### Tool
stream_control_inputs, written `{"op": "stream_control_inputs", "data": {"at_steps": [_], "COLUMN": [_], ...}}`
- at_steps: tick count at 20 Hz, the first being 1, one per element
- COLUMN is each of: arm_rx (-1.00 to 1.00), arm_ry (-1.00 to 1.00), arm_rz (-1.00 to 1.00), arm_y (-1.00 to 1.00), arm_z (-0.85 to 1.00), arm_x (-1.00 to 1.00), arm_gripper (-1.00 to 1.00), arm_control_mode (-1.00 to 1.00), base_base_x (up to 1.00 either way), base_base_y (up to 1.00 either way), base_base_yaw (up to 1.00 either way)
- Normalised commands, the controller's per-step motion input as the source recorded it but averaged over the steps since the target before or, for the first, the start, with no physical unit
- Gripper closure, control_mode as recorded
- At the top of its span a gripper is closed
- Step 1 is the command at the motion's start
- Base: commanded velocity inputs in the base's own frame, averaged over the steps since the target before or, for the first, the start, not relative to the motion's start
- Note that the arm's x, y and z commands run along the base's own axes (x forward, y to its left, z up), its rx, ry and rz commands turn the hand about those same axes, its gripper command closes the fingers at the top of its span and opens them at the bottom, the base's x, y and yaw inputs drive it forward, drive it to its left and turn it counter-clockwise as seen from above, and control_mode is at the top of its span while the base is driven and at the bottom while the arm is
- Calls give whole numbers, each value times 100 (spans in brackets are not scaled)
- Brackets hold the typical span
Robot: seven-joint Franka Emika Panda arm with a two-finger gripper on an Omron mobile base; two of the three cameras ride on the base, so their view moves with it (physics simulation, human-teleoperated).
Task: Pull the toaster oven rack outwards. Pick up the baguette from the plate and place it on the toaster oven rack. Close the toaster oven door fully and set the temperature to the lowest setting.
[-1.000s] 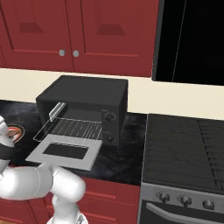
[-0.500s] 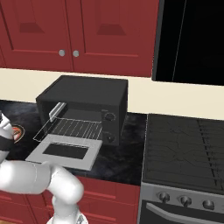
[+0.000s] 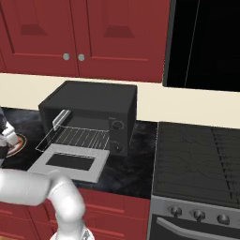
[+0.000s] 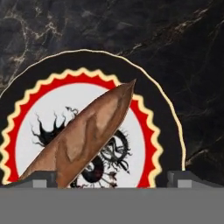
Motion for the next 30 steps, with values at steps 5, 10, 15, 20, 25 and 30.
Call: {"op": "stream_control_inputs", "data": {"at_steps": [5,10,15,20,25,30], "arm_rx": [-7,-9,-6,-3,0,0], "arm_ry": [7,4,6,4,1,0], "arm_rz": [0,-1,0,0,-2,0], "arm_y": [20,18,13,0,0,0], "arm_z": [-6,-15,-35,-32,-33,-24], "arm_x": [38,29,5,-4,-17,-72], "arm_gripper": [-100,-100,-100,-100,-100,-100], "arm_control_mode": [-100,-100,-100,-100,-100,-100], "base_base_x": [0,0,0,0,0,0], "base_base_y": [0,0,0,0,0,0], "base_base_yaw": [0,0,0,0,0,0]}}
